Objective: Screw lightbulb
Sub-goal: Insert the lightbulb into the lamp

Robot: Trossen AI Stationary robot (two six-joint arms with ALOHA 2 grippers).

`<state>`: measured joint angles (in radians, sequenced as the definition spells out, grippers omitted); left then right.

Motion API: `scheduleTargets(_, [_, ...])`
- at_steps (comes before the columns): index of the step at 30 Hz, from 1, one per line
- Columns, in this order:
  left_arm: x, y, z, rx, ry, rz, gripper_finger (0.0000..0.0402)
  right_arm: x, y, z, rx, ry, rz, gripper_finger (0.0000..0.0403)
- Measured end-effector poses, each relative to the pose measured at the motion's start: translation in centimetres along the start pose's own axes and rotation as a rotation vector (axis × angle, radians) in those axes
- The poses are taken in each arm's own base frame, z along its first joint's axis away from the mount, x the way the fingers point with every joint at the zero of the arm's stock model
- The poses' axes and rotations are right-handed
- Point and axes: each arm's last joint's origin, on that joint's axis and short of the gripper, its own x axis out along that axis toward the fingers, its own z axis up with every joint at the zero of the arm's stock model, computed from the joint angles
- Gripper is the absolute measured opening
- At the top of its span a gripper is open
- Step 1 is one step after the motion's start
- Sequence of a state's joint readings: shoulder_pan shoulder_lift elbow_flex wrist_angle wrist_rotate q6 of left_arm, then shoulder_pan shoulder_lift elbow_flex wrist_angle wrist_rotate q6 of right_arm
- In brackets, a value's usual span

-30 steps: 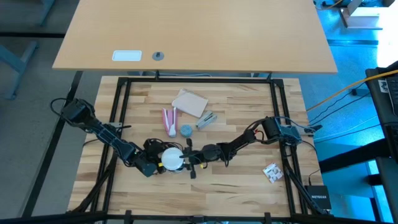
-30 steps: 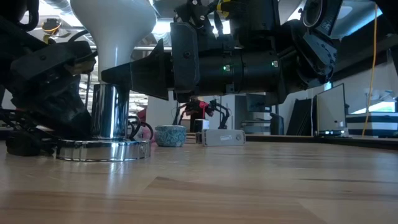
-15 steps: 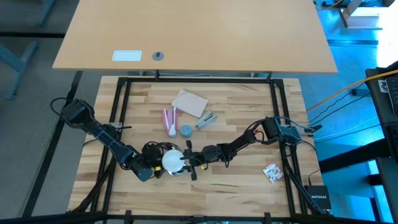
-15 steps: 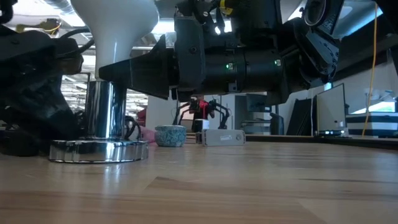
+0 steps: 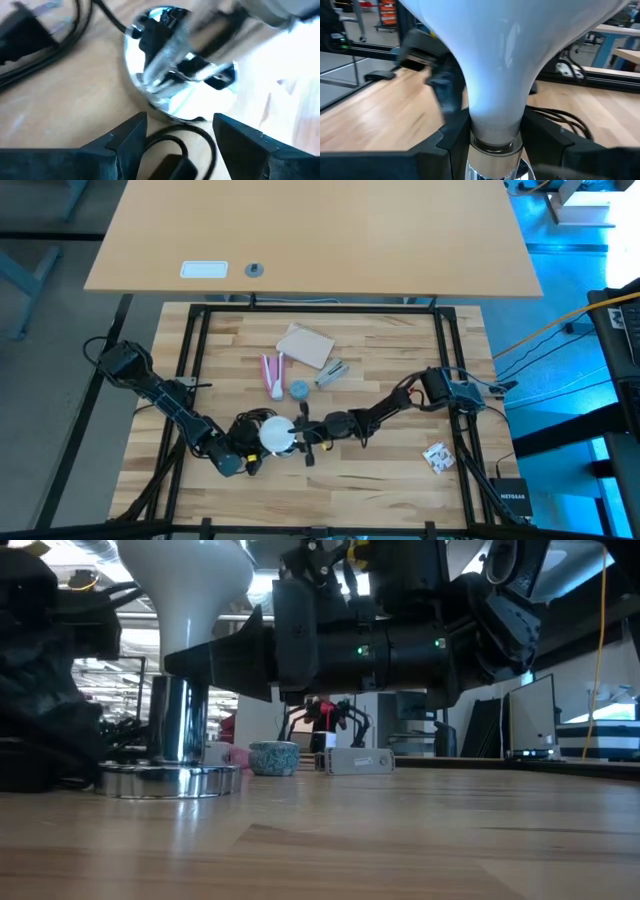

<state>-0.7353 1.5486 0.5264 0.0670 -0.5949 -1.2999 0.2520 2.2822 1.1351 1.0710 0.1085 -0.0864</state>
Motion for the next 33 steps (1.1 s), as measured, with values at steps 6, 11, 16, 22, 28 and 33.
scheduleTargets(6, [-0.1,-0.5,0.3,0.038,-0.039,0.008,0.0221,0.0,0.0,0.0,0.000,0.000,-0.002,0.0166])
scheduleTargets(11, [-0.1,-0.3,0.4,0.031,-0.054,0.030,0.0221,0.0,0.0,0.0,0.000,0.000,0.005,0.0166])
scheduleTargets(16, [-0.1,-0.2,0.6,0.034,-0.107,0.048,0.0221,0.0,0.1,0.0,0.001,0.000,0.008,0.0166])
scheduleTargets(22, [-1.4,0.4,1.5,0.069,-0.145,0.113,0.0221,0.0,0.1,0.0,0.001,0.001,0.009,0.0166])
scheduleTargets(28, [-2.4,1.6,2.4,0.118,-0.143,0.206,0.0221,0.0,0.1,0.0,0.001,0.001,0.014,0.0166])
scheduleTargets(33, [-1.9,2.0,3.1,0.123,-0.150,0.244,0.0221,0.0,0.1,0.0,0.002,0.000,0.015,0.0166])
